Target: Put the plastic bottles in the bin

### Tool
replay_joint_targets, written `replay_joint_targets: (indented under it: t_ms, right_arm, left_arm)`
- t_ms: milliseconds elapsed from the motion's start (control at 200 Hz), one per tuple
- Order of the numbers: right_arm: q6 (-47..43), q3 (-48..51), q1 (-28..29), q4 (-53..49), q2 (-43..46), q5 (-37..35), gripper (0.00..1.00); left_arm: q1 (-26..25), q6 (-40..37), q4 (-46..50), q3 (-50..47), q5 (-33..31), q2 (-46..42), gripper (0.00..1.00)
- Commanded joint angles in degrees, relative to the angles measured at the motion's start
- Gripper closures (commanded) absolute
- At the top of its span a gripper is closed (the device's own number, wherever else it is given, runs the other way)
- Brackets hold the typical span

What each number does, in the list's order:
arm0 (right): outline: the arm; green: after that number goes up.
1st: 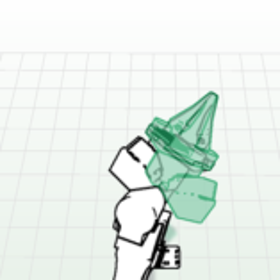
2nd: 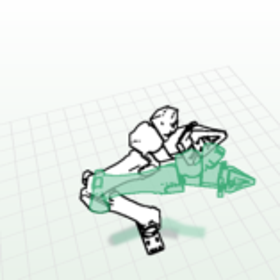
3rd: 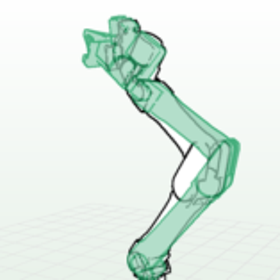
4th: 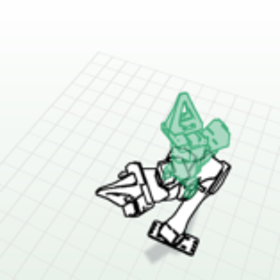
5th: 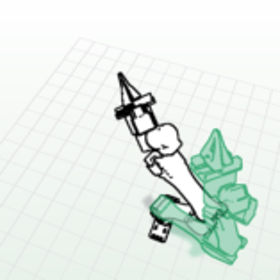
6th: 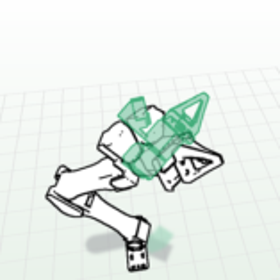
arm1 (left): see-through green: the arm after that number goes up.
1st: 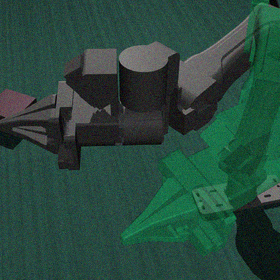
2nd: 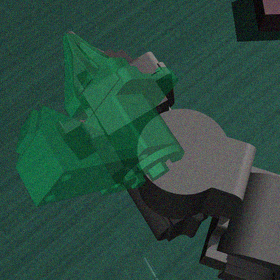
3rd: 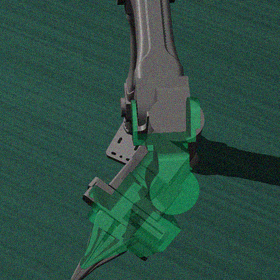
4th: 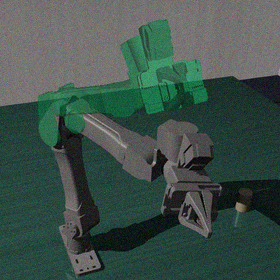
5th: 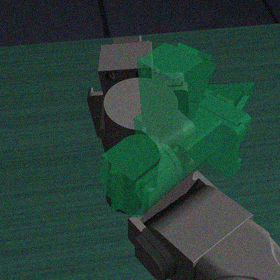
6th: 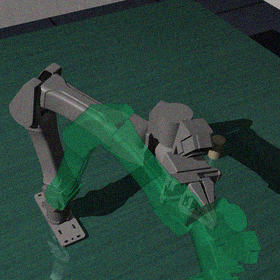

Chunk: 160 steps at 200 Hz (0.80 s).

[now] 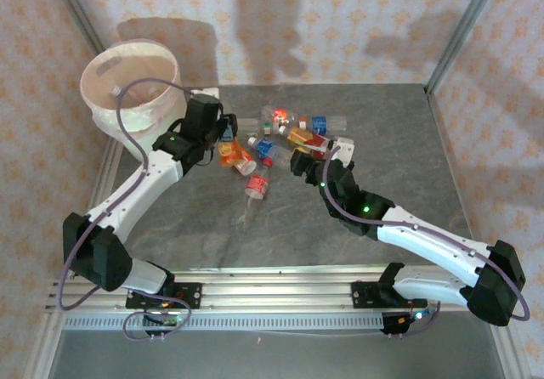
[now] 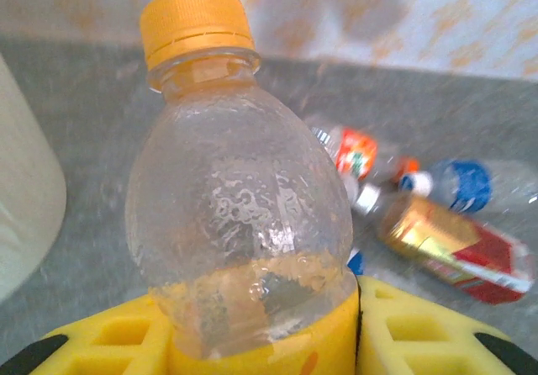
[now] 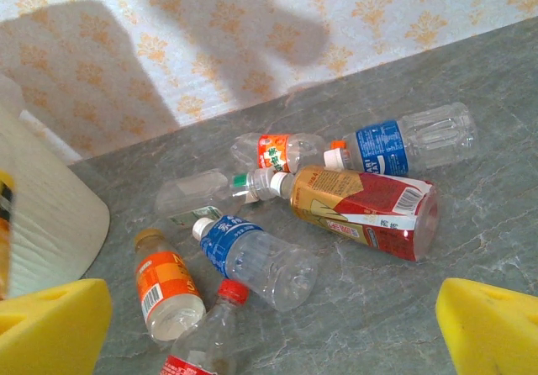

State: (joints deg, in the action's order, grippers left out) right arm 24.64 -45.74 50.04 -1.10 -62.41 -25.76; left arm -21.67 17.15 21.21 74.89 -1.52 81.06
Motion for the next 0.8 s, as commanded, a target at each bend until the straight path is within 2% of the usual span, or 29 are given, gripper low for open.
replay_joint_targets:
  t_ms: [0, 230, 430, 716, 796]
  right_arm:
    - [-0.24, -0.32, -0.30, 0.84, -0.08, -1.14, 0.01]
    - [-0.32, -0.71, -0.30, 0.75, 0.01, -1.14, 0.01]
    - [-0.12, -0.70, -0.30, 0.59, 0.37, -1.05, 0.01]
    - [-0.70, -0.48, -0.30, -0.26, 1.67, -1.66, 0.01]
    - [-0.58, -0.16, -0.30, -0.37, 2.00, -1.89, 0.01]
  left_arm:
    - [-0.21, -6.64, -0.69, 5.94, -1.56, -3.62, 0.64]
    - [0.01, -16.53, -3.86, 15.24, -14.91, -3.53, 0.64]
    - [2.33, -21.72, -7.97, 21.86, -23.17, 0.20, 0.64]
    - [14.84, -22.14, -19.23, 27.94, -26.45, 7.37, 0.64]
    - [18.07, -21.63, -18.49, 30.95, -25.77, 10.72, 0.64]
